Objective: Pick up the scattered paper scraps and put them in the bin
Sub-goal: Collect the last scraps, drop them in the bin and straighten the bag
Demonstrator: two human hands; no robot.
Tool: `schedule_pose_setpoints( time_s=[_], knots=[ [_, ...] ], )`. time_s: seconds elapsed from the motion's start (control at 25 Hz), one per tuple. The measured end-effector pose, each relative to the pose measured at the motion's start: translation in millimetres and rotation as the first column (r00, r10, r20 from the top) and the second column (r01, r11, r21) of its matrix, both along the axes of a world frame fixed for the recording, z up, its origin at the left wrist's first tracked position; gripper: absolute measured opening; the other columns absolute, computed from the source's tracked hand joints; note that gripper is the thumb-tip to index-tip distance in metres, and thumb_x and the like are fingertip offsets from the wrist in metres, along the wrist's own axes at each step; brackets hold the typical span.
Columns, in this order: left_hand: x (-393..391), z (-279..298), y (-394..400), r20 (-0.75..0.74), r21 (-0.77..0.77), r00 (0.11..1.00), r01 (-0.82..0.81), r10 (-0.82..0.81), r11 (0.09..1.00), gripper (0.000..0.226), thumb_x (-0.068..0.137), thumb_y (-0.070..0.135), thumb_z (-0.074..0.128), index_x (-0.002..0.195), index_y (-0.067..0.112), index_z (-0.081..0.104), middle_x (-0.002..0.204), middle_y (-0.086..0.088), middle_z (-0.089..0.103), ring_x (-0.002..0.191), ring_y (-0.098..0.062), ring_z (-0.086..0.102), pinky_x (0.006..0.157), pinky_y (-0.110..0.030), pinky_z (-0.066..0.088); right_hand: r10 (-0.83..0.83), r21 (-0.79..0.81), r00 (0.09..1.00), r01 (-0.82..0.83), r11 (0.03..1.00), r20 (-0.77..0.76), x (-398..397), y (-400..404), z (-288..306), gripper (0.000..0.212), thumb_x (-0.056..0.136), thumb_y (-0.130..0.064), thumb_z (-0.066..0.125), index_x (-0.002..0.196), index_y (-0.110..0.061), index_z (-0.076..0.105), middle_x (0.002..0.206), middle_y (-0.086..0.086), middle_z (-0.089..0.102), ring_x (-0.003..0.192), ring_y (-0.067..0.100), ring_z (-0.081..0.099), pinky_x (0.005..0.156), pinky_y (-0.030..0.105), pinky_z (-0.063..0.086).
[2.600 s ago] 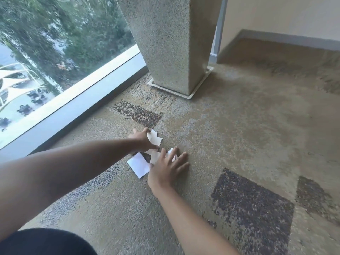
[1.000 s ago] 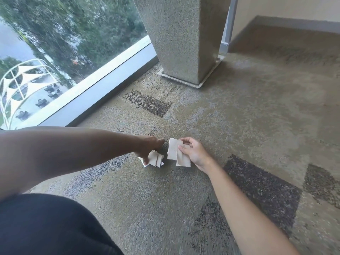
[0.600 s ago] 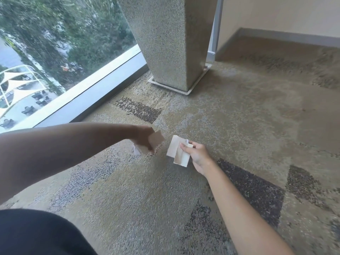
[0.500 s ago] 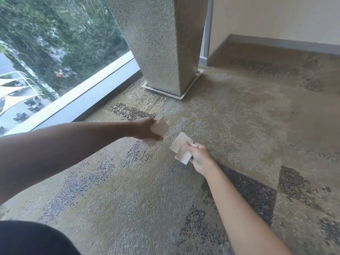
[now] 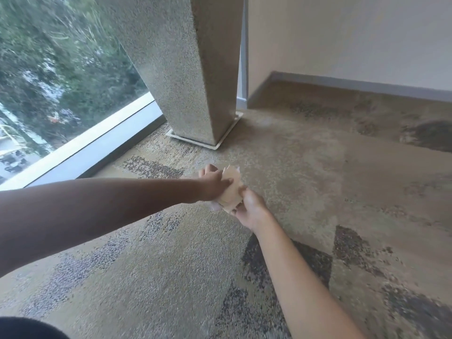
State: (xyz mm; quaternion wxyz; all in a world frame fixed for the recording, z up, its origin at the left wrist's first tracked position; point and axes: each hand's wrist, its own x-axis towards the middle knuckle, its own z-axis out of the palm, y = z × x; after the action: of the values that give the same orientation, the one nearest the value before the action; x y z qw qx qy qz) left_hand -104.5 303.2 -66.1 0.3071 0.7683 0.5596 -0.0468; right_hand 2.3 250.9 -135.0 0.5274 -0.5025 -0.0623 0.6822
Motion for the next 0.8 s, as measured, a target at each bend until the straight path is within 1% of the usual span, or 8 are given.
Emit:
schedule_pose_setpoints(
  time_s=[0.12,0.2,0.28,0.4,0.56,0.6,0.68,0.8],
  knots=[
    [9,-2,-4,-0.034,0.043,0.999,0.011,-0.010,0.999,0.043,0.102,0.042,0.033,0.129,0.011,0.045,0.119,-0.002,0.029,0.109,-0.018,0.030,0.093,-0.038,0.035,-0.015,0.022,1.000,0.015,1.000,-0.017,4,1,10,0.040,0.104,-0.037,0.036,0.122,-0.011,0.061,0.114,0.017,0.068,0.094,0.027,0.064,0.068,0.035,0.055],
    [14,-4,-5,-0.028,0.083,0.999,0.020,-0.018,0.996,0.043,0.101,0.045,0.036,0.126,0.010,0.043,0.126,-0.004,0.030,0.112,-0.019,0.030,0.098,-0.042,0.035,0.018,0.052,0.999,-0.016,0.999,-0.035,10,-2,17,0.049,0.101,-0.050,0.039,0.120,-0.013,0.064,0.107,0.014,0.070,0.090,0.025,0.065,0.063,0.033,0.053],
    [20,-3,-4,-0.019,0.133,0.998,0.060,-0.058,0.989,0.041,0.098,0.046,0.042,0.119,0.011,0.042,0.123,-0.004,0.031,0.109,-0.018,0.030,0.092,-0.039,0.037,0.042,0.072,0.999,-0.040,0.997,-0.019,17,-4,19,0.043,0.098,-0.046,0.049,0.119,-0.013,0.066,0.105,0.013,0.071,0.091,0.024,0.065,0.063,0.033,0.054],
    [33,6,-4,0.000,0.187,0.991,0.131,-0.133,0.974,0.045,0.090,0.049,0.056,0.110,0.012,0.042,0.116,-0.004,0.031,0.107,-0.019,0.031,0.087,-0.035,0.039,-0.004,0.069,0.999,0.008,0.998,-0.054,28,-7,23,0.032,0.100,-0.026,0.049,0.125,-0.010,0.062,0.115,0.017,0.069,0.100,0.029,0.067,0.083,0.043,0.058],
    [55,20,-5,0.109,0.210,0.979,0.145,-0.170,0.967,0.048,0.085,0.055,0.062,0.105,0.017,0.040,0.112,-0.002,0.035,0.103,-0.018,0.037,0.081,-0.031,0.036,-0.106,0.032,0.994,0.106,0.994,-0.001,52,-6,42,0.034,0.099,-0.017,0.049,0.129,-0.004,0.058,0.110,0.016,0.067,0.081,0.026,0.067,0.048,0.028,0.055],
    [62,24,-5,0.171,0.205,0.973,0.117,-0.153,0.972,0.044,0.088,0.055,0.057,0.106,0.018,0.040,0.111,-0.001,0.036,0.103,-0.018,0.039,0.081,-0.031,0.036,-0.128,0.034,0.991,0.127,0.991,0.029,61,-3,48,0.033,0.098,-0.016,0.051,0.128,-0.005,0.058,0.112,0.015,0.067,0.086,0.027,0.067,0.055,0.031,0.059],
    [74,35,-3,0.281,0.203,0.954,0.044,-0.102,0.978,0.039,0.095,0.054,0.045,0.105,0.016,0.040,0.110,-0.001,0.037,0.103,-0.018,0.042,0.084,-0.033,0.038,-0.156,0.029,0.985,0.154,0.988,0.070,77,4,59,0.028,0.097,-0.015,0.053,0.123,-0.006,0.057,0.119,0.018,0.066,0.104,0.032,0.066,0.087,0.044,0.058],
    [100,55,0,0.351,0.262,0.935,-0.039,-0.057,0.964,0.046,0.096,0.058,0.036,0.105,0.013,0.044,0.110,-0.002,0.040,0.098,-0.018,0.047,0.082,-0.033,0.039,-0.162,0.046,0.972,0.156,0.987,0.168,104,12,84,0.023,0.096,-0.014,0.054,0.119,-0.011,0.056,0.120,0.018,0.065,0.109,0.033,0.064,0.092,0.049,0.054]
  ],
)
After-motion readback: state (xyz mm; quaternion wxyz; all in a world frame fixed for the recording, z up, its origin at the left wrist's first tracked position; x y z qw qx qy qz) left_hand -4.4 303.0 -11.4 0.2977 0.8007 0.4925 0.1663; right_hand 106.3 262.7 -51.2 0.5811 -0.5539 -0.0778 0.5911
